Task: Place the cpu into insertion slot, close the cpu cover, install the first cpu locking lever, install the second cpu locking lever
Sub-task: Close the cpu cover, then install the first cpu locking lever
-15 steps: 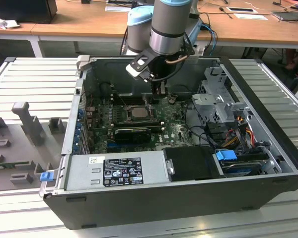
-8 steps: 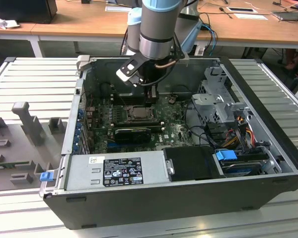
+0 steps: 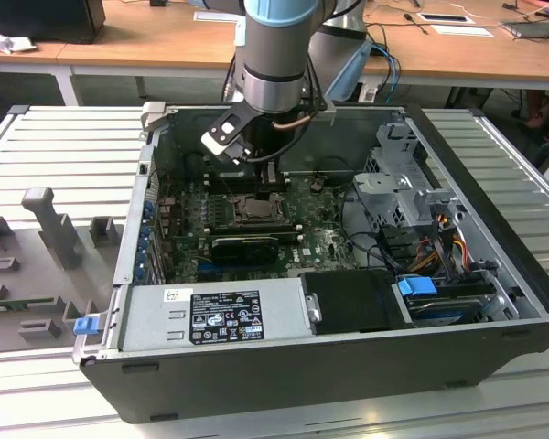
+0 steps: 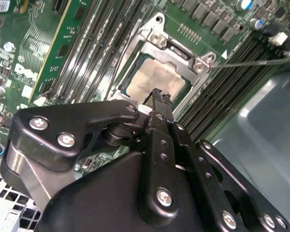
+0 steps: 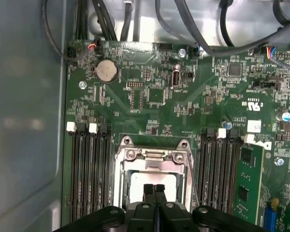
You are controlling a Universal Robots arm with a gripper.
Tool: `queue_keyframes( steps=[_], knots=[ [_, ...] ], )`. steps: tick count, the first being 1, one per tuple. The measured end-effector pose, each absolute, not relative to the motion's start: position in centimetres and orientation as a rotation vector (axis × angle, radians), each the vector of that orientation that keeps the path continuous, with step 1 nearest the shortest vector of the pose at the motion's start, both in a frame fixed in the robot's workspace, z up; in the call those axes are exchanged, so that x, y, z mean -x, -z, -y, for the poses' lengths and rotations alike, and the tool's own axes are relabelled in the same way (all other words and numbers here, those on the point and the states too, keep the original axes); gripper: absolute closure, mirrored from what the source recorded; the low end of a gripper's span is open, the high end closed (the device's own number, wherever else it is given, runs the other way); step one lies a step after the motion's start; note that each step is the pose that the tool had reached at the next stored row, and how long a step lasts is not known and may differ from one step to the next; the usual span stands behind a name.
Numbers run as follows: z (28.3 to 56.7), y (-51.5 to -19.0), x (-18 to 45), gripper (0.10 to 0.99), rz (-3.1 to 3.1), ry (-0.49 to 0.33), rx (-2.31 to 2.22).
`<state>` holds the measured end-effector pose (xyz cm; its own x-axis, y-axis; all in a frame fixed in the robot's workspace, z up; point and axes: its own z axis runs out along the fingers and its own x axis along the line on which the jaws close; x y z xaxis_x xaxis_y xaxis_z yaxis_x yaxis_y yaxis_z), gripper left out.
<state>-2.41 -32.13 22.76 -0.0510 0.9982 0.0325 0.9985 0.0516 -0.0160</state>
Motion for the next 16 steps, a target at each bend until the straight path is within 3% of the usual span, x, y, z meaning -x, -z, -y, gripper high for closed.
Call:
queue_keyframes(
  steps=[16],
  knots=[
    [32.13,-23.34,3.04,0.980,2.253,0.018,2.140]
  ],
)
